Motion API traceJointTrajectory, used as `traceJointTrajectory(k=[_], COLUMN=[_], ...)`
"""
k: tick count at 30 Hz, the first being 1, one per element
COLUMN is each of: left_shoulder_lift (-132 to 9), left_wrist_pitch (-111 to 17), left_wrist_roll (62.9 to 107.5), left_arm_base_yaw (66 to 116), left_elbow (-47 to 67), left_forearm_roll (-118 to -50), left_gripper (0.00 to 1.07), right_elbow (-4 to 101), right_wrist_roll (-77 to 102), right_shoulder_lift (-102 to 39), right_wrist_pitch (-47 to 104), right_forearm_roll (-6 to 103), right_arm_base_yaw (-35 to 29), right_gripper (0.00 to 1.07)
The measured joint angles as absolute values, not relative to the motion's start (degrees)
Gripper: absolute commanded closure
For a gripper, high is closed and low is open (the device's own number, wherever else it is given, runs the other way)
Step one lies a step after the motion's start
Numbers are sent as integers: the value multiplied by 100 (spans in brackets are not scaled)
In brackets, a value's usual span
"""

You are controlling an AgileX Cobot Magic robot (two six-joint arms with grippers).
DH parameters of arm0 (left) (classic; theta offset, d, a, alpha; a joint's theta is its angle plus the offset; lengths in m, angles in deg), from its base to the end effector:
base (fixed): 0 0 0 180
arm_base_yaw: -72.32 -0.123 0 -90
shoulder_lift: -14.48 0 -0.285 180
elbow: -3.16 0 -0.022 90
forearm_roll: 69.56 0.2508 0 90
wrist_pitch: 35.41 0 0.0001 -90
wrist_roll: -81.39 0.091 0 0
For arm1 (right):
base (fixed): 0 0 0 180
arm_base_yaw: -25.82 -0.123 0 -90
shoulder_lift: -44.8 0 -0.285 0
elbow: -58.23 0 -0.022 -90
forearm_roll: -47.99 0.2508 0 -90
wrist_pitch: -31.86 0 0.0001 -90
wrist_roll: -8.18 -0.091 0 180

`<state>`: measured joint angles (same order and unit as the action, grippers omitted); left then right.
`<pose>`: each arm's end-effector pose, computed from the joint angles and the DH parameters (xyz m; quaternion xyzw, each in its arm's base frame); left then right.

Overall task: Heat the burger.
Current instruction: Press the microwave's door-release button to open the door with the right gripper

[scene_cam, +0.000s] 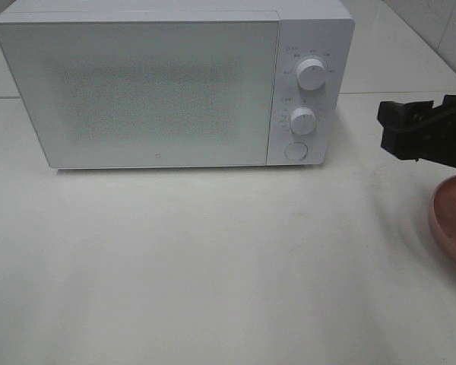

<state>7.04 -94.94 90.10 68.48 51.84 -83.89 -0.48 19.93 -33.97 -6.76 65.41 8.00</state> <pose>-0.0047 -0.0198 0.2805 0.0394 0.8389 -0.0662 0.5388 0.2129 0.0506 0.2167 -0.0453 0.7646 0.0392 0.6417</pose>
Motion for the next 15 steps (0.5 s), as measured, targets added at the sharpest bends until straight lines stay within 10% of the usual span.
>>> traceJointTrajectory(k=[15], left_shoulder_lift=[704], left_wrist_pitch=[-9494], left_wrist_roll=[9010], left_arm_base_yaw=[6848], left_elbow=[5184], left_forearm_roll=[-8389], left_gripper=[9], right_elbow=[-42], right_wrist_roll=[2795], right_shoulder_lift=[-4601], right_wrist_pitch=[-2578], right_forearm_roll=[8317], right_arm_base_yaw=[-581], right_gripper=[32])
